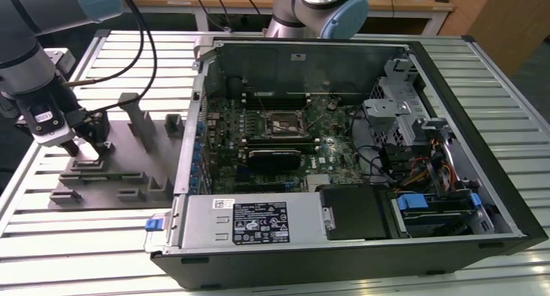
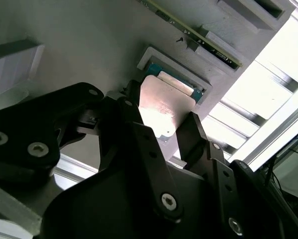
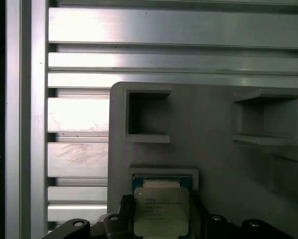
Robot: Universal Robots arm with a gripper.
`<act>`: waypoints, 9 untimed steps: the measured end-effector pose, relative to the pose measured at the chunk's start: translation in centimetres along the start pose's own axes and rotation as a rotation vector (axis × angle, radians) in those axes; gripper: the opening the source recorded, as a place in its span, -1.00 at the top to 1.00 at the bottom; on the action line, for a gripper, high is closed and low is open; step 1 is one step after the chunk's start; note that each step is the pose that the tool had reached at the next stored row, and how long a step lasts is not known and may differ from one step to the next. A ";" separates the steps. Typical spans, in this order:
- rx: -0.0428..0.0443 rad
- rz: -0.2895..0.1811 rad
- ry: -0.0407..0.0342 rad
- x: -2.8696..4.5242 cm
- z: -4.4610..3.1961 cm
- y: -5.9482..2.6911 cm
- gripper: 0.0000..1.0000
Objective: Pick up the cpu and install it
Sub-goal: 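Pick up the cpu and move it towards the insertion slot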
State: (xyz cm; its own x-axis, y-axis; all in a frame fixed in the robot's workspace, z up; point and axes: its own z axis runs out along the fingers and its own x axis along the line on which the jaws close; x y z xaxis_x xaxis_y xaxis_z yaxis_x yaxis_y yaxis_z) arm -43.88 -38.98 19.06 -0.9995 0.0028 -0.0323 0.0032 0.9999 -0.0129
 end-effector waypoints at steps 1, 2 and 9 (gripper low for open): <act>-0.0001 0.000 -0.0001 0.00 0.01 0.00 -0.07; -0.0001 0.000 -0.0002 0.00 0.02 0.00 -0.07; -0.0001 0.000 -0.0002 0.00 0.08 0.00 -0.07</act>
State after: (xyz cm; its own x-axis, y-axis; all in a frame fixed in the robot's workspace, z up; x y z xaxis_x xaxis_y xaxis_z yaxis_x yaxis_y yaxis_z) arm -43.88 -38.97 18.97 -0.9995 0.0028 -0.0325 0.0033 0.9999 -0.0128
